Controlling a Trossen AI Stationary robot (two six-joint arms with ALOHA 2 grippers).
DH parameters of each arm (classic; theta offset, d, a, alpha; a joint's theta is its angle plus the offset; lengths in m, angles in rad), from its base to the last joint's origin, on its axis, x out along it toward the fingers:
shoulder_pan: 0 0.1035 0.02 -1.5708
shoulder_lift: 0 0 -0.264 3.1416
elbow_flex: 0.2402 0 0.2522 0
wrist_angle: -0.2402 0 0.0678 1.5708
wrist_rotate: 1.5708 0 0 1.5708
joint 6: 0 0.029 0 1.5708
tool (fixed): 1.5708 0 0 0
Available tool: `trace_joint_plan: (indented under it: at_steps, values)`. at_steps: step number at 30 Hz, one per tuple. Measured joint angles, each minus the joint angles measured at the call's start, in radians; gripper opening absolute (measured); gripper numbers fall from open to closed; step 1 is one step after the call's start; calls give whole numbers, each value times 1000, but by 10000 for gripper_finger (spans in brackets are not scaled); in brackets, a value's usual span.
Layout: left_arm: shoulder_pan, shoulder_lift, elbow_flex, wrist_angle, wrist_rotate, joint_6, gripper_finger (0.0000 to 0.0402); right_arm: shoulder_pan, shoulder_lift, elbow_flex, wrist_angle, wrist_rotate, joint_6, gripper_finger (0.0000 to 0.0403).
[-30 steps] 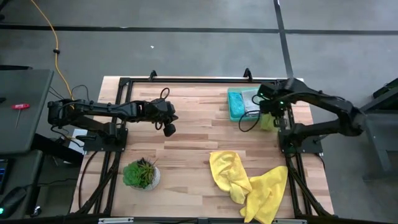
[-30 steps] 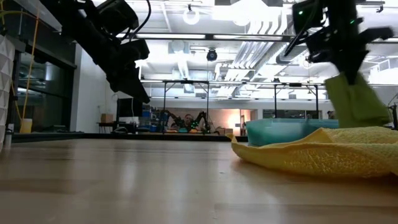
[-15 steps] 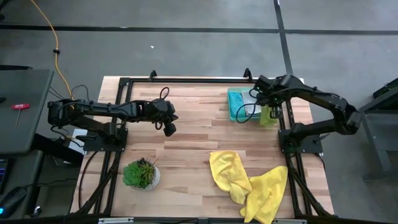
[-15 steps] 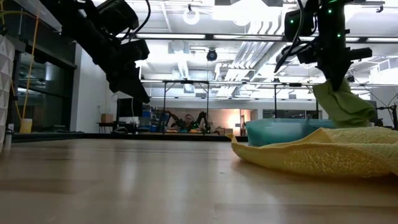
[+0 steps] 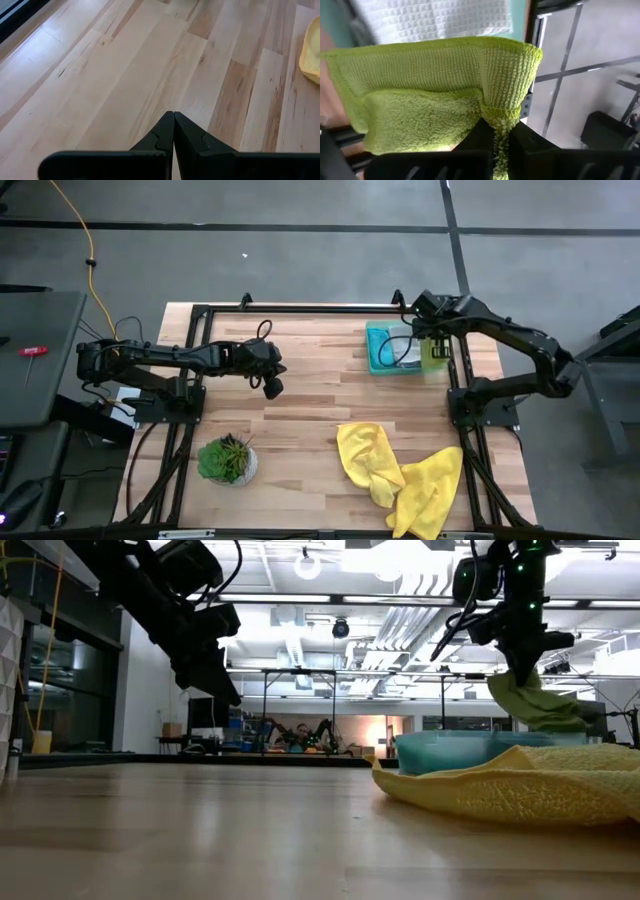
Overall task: Fold microfiber towels
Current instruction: Put the green towel into the green bin
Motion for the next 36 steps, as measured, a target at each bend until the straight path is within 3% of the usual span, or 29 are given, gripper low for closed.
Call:
trace_joint_plan:
  at_steps: [13, 22, 36]
  values:
    - [0, 0, 0, 0, 0, -8, 0, -40, 153, -71, 18, -35, -63, 0]
    - [0, 0, 0, 0, 0, -8, 0, -40, 225, -72, 131, -38, -75, 1]
    - [0, 0, 0, 0, -3, -35, 0, -42, 297, -72, 147, -24, -26, 51]
